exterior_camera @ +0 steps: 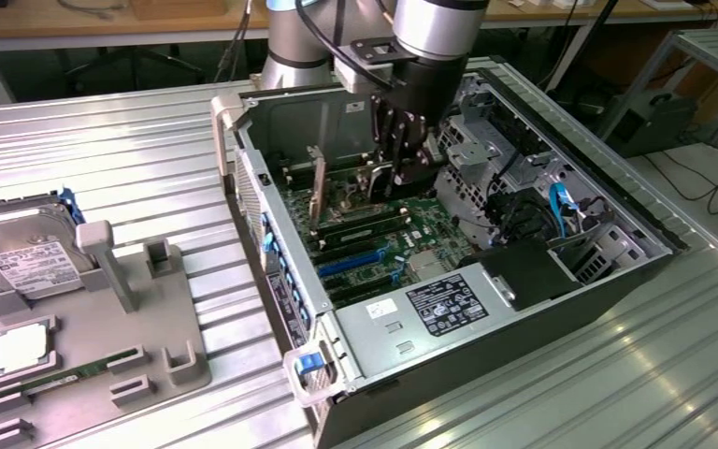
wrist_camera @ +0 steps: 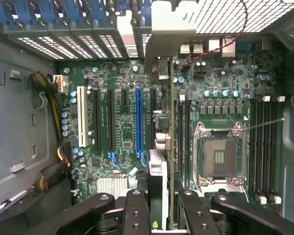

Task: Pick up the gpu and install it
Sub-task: 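Insert the gpu into the slot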

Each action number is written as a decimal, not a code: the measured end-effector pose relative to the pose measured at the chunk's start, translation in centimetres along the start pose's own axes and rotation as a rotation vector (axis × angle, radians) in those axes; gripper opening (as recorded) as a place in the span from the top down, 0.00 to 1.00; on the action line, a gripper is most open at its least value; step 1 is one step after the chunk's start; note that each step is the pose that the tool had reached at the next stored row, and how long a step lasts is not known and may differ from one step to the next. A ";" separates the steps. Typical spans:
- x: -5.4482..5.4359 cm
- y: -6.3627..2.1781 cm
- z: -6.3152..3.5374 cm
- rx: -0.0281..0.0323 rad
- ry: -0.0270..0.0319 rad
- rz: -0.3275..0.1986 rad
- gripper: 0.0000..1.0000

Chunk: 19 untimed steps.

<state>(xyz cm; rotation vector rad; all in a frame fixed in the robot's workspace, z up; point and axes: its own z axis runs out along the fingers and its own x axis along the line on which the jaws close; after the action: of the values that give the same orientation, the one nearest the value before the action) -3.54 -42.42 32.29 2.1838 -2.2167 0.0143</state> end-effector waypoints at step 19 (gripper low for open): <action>1.0 0.94 1.47 0.0003 -0.0028 -0.011 0.72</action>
<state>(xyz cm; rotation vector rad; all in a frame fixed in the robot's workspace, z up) -4.52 -43.50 30.87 2.1971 -2.2065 0.0113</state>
